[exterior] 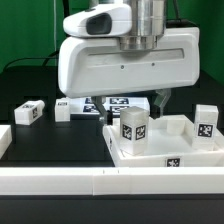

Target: Assemble square table

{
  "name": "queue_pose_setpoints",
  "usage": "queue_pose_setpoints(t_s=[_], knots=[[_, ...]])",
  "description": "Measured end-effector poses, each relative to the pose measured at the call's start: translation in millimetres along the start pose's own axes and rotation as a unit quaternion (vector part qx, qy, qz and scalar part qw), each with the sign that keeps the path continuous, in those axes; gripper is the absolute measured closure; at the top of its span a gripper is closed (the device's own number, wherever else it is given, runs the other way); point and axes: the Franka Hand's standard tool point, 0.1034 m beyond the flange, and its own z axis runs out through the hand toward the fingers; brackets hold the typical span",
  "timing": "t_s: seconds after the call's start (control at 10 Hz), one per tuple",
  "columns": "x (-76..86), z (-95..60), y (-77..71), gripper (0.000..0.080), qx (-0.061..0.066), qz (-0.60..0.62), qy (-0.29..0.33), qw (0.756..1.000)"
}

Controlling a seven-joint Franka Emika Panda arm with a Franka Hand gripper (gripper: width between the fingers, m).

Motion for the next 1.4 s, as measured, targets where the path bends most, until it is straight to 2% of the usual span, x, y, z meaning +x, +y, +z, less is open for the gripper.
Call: queue_pose_setpoints(t_s=[0.1,0.2,0.3,0.4,0.5,0.7,1.0,1.2,1.4], knots=[[-0.1,-0.1,0.2,0.0150,-0.002,-0.023,-0.001,1.000],[0.0,-0.1,0.3,0.0263,-0.002,-0.023,-0.001,1.000],[-0.1,-0.1,0.3,0.0438,-0.002,-0.022,-0.001,1.000],[-0.1,-0.1,0.3,0.0438,-0.002,-0.022,-0.001,1.000],[-0.1,-0.1,0.4,0.0514,-0.002,-0.022,-0.001,1.000],[-0.1,0.0,0.3,0.0514,-0.002,-0.009,-0.001,1.000],[0.1,0.3,0.0,0.0514,-0.002,0.116,0.002,0.993],[0.4,0.3,-3.7,0.0512,0.001,0.235,0.007,0.972],[-0.7,0.8,-3.7,0.0512,0.008,0.354,0.007,0.935]])
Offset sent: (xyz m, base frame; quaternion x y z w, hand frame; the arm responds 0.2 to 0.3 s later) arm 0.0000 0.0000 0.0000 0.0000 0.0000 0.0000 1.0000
